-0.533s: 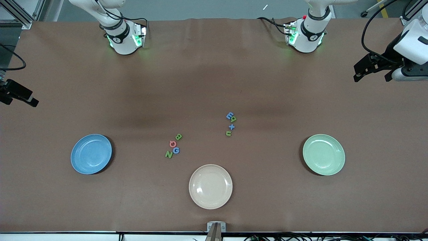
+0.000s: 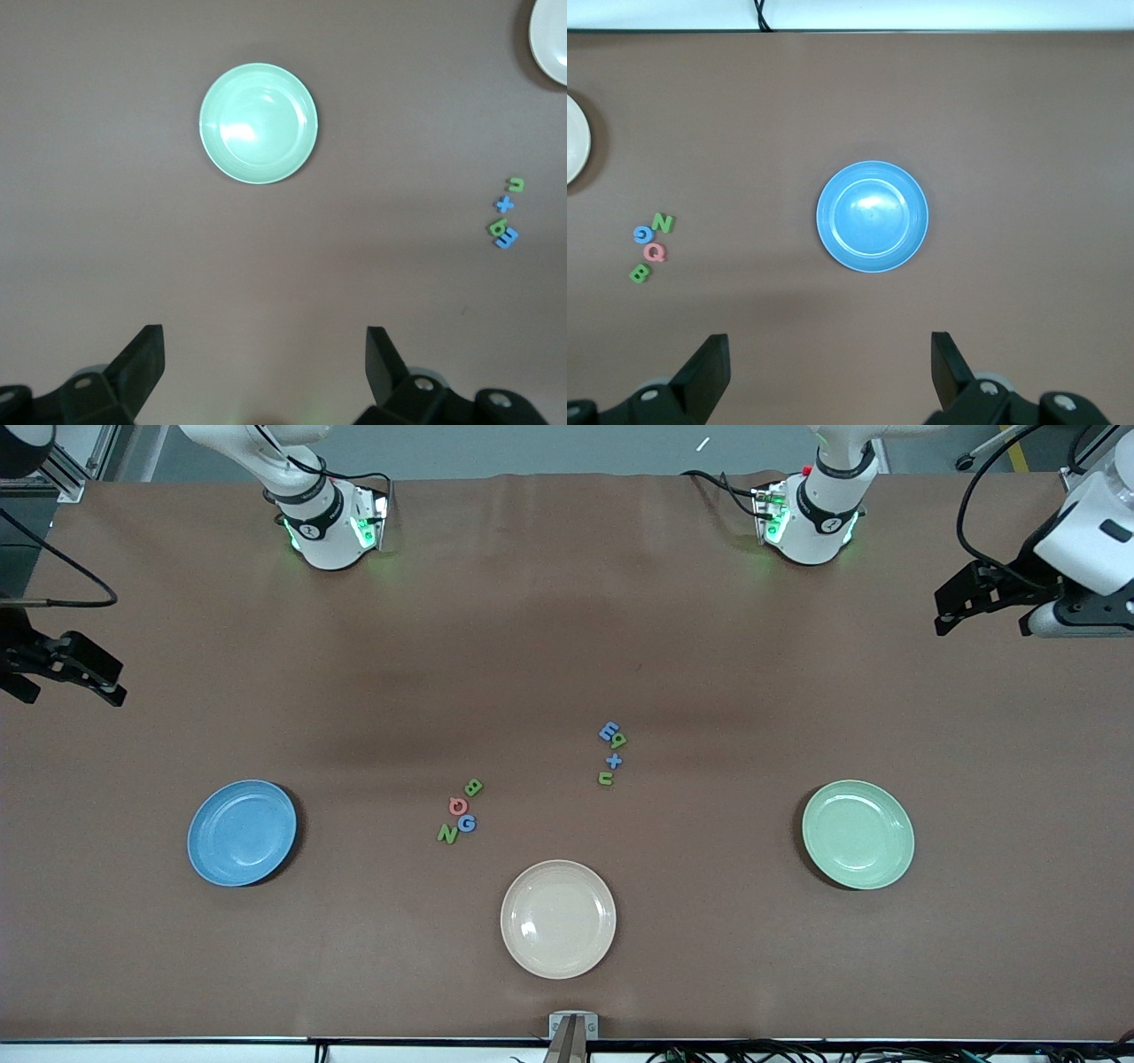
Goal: Sort uppercase to blue plate, lowercase to green plate
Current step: 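Move both grippers out from rest toward the letter clusters, then lower the right gripper to green B while the left gripper lowers to blue m, then grasp green B with the right gripper while the left gripper grasps blue m, then drop B on the blue plate while the left gripper drops m on green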
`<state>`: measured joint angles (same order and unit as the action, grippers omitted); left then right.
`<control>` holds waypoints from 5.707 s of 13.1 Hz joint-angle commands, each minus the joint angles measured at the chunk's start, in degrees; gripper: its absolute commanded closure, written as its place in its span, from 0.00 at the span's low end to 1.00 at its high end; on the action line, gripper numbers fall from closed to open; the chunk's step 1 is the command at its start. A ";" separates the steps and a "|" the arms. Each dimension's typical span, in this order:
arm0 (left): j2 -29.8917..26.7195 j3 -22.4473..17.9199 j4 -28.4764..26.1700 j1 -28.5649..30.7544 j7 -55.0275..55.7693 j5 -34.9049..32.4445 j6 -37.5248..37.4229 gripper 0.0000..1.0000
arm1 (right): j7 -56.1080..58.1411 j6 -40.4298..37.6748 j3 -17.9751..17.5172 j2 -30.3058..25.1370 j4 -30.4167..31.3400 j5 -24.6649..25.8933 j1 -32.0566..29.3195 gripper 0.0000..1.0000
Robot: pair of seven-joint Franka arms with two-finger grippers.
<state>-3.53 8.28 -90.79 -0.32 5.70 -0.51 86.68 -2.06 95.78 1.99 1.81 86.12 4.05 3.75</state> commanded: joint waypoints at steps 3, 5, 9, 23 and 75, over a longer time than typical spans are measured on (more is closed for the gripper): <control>6.50 4.45 1.76 -3.29 4.03 -0.90 1.56 0.00 | -0.23 -0.59 0.39 0.04 -0.08 1.31 1.17 0.00; 9.05 7.79 1.14 -3.64 12.54 -0.46 3.58 0.00 | -0.40 -2.86 0.39 0.39 0.19 1.57 1.43 0.00; 13.10 10.70 -7.36 -8.72 34.68 -0.28 16.55 0.00 | -0.66 -5.35 0.21 7.74 -0.16 1.74 5.19 0.00; 38.76 10.44 -11.78 -24.47 84.19 -10.20 46.03 0.14 | -41.40 24.25 0.21 34.56 -0.25 -12.32 21.98 0.00; 40.88 9.65 -4.13 13.50 29.10 -19.44 40.68 0.13 | 4.02 28.06 -0.84 36.07 4.32 -5.89 0.71 0.03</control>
<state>36.20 17.09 -96.87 13.21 35.10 -18.87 127.58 6.87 124.37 1.62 39.31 89.54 -0.42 1.55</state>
